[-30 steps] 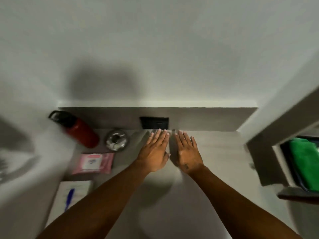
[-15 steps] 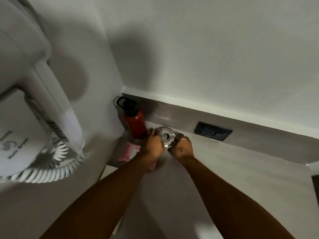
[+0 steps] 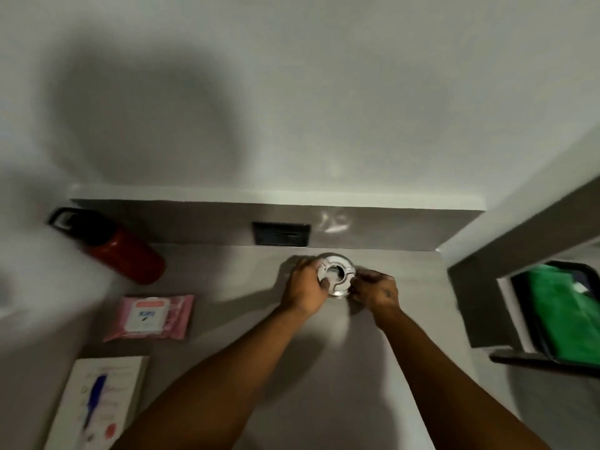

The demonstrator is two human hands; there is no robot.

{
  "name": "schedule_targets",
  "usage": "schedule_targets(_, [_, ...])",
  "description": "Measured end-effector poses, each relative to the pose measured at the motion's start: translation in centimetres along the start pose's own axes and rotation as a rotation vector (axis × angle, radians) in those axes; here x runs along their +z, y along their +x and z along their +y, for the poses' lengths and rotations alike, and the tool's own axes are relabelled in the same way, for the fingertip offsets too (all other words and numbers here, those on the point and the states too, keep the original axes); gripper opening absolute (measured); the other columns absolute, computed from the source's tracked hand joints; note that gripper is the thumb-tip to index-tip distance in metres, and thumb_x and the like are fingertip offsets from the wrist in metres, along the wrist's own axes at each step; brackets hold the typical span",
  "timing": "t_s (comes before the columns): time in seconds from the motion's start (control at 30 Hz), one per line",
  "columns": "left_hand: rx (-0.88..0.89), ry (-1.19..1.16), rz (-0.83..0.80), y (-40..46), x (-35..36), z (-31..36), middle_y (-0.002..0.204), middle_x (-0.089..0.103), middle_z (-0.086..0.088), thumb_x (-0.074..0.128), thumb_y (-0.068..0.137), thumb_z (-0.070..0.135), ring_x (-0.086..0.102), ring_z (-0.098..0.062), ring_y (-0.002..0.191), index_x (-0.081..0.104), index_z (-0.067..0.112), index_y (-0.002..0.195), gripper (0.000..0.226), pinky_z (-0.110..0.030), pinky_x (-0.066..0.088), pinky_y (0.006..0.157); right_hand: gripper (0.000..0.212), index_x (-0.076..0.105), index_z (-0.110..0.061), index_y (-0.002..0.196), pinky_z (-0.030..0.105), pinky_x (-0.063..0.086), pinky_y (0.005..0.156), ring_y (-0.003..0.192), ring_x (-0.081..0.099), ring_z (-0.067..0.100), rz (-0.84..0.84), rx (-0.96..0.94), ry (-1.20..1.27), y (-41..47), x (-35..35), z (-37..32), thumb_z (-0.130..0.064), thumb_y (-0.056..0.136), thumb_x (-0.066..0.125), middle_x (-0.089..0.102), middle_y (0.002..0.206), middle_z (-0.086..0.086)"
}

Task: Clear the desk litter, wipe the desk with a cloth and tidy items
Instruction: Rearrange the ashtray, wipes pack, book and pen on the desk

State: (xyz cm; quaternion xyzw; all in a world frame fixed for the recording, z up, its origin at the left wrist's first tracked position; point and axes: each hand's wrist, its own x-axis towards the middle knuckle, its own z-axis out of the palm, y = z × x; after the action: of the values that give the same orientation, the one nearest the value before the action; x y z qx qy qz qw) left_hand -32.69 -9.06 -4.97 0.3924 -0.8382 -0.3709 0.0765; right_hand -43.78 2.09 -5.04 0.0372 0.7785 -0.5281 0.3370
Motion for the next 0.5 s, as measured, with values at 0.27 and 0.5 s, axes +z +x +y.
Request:
schedule_targets(0.27, [0.060,-0.078,-0.121,-0.5,10.8,11.3,0.129,0.061,-0.009,0.068,0.082,0.012,0.056,-0.026,0.121,0.059,0.018,0.133,0.053,-0.032,0.043,0.110,0.018,0.074,-0.010,0.097,0.025,0.057,0.055,0.076,0.068,0.023,0.125,0.093,0.120,3.9,-14.8,1.1,0.004,0.087,0.068,0.072,0.089,0.012])
schedule_targets(0.5, [0.054,-0.073,-0.080,-0.3,13.4,14.1,0.122,0.065,-0.010,0.070,0.080,0.011,0.059,-0.027,0.116,0.065,0.014,0.125,0.045,-0.032,0.045,0.105,0.015,0.071,-0.002,0.098,0.024,0.057,0.051,0.072,0.067,0.023,0.135,0.093,0.145,5.8,-17.9,0.1,0.006,0.086,0.070,0.070,0.094,0.015])
